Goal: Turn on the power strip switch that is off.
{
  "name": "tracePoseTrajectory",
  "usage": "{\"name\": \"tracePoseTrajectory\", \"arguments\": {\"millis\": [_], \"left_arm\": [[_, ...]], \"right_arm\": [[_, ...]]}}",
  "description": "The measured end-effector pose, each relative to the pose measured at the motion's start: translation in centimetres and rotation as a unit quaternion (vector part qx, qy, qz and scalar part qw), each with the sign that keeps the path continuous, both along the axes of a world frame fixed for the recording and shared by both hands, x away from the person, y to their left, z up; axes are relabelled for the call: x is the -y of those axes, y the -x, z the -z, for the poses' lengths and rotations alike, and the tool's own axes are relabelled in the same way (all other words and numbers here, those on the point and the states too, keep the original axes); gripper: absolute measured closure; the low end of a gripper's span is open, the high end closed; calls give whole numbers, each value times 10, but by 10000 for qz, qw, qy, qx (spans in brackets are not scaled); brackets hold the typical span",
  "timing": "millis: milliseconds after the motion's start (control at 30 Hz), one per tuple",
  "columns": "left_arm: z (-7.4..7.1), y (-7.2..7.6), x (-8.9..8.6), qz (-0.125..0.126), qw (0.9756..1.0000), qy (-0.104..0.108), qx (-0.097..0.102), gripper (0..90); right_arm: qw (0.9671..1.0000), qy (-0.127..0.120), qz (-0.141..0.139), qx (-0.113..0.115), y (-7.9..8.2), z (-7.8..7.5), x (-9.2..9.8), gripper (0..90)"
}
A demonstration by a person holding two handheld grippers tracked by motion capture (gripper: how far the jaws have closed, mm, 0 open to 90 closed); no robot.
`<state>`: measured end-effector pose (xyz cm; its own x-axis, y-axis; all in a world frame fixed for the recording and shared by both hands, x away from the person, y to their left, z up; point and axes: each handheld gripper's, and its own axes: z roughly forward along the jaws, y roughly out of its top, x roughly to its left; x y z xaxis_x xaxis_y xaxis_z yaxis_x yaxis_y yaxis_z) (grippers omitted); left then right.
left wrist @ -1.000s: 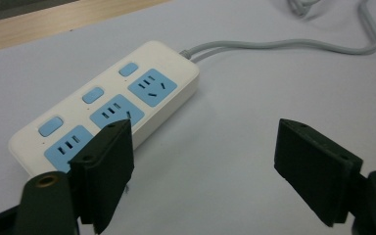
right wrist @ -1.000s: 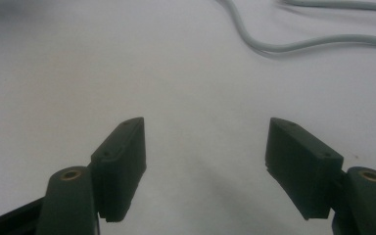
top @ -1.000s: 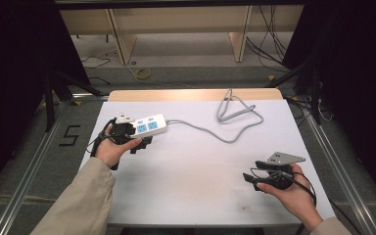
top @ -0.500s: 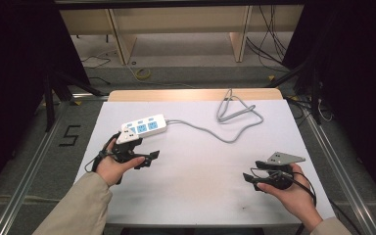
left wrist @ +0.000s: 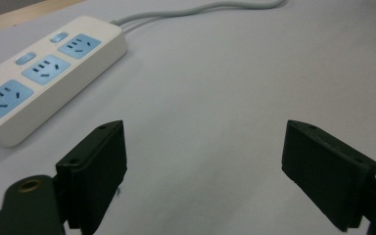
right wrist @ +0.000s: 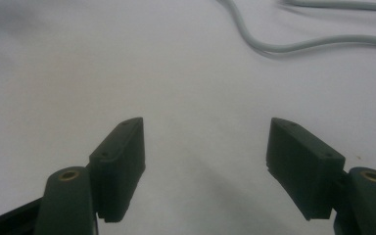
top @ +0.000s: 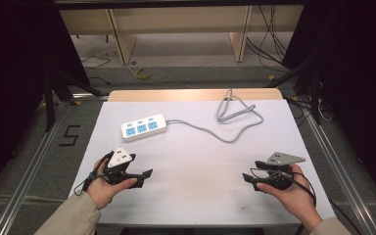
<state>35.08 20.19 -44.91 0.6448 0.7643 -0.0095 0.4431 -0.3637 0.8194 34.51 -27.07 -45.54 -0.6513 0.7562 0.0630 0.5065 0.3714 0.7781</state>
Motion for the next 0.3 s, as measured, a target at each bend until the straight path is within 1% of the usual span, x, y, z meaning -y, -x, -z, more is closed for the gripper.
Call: {"name": "tracePoseTrajectory", "arguments": {"millis": [33,100,167,233,300], "left_arm": [[1,1,0,-1,10000,-2,-21,165],[0,1,1,-3,10000,-52,26,164],[0,1,3,27,10000,-22,31,164],[1,2,5,77,9999,-94,-2,164],[2,2,6,101,9999,-117,-16,162]], "right_arm": [[10000,-10,-1,5,0,0,0,312],[10000,-24,-5,-2,0,0,-1,312],[10000,-18,-24,1,0,0,-1,311],[10000,-14,-34,0,0,1,-1,310],[10000,-26,-25,3,0,0,-1,309]]}}
